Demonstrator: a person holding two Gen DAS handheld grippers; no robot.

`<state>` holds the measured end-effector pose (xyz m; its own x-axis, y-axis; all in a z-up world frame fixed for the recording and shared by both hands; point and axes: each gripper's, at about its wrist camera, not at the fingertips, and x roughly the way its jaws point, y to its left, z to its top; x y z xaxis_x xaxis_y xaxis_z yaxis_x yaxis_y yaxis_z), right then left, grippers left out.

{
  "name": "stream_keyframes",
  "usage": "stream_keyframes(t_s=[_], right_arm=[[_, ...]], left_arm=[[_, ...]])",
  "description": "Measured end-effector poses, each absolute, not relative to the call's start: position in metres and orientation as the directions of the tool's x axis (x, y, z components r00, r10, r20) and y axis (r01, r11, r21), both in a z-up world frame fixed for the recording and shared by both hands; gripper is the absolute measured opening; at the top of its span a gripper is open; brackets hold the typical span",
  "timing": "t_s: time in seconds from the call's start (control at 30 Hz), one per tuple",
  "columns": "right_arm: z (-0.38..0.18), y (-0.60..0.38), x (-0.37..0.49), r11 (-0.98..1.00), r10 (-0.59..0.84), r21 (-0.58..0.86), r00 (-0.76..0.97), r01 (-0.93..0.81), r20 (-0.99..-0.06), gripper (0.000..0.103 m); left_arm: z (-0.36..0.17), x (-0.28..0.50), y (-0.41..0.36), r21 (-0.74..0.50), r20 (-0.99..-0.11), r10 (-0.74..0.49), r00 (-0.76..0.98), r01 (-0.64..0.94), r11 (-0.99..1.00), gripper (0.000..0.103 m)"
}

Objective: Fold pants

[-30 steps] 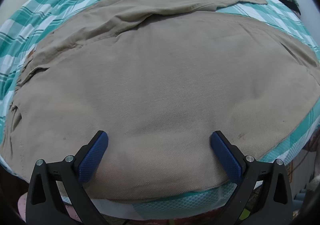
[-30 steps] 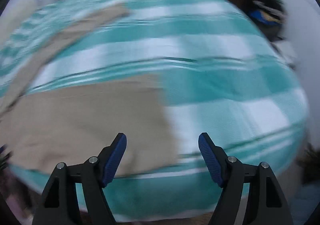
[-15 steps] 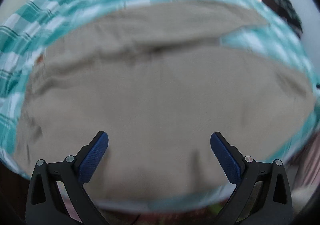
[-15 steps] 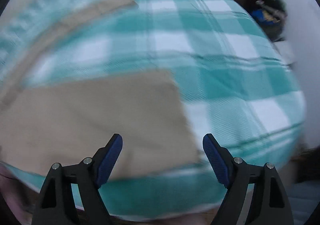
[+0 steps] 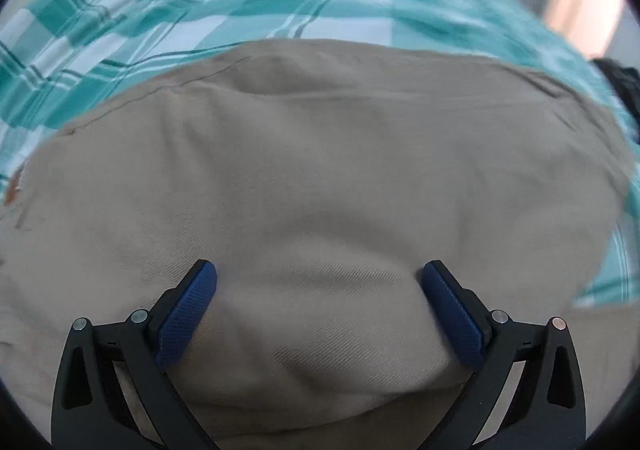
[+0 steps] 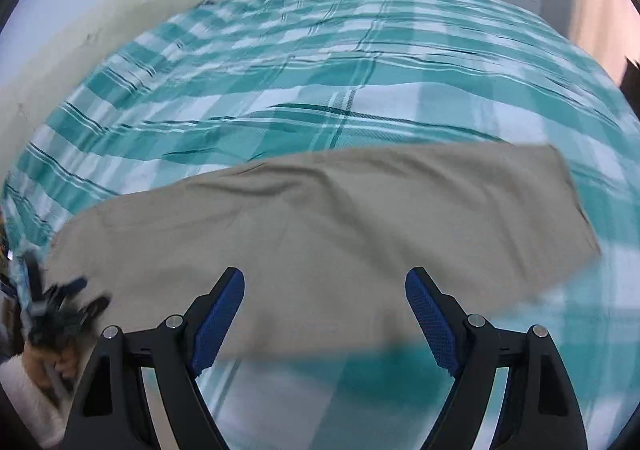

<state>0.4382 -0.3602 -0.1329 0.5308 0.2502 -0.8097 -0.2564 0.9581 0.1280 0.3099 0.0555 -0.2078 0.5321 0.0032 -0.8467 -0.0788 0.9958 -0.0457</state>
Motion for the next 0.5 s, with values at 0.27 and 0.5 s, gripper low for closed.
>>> stream_keyframes(t_s=[0.27, 0.5], right_arm=[[-0.183, -0.501, 0.484, 0.999, -0.032, -0.005, 0.573, 0.049, -0.819, 0.053], [-0.172, -0.577, 0.450, 0.929, 0.151, 0.320, 0.602, 0.185, -0.784, 0.054]], left_arm=[[-0.212, 0.301, 0.057, -0.051, -0.826, 0.000, 0.564, -0.074, 0.996, 0.102], [-0.214, 0.310, 0.053, -0.056, -0.815, -0.001, 0.579, -0.076, 0.996, 0.102]])
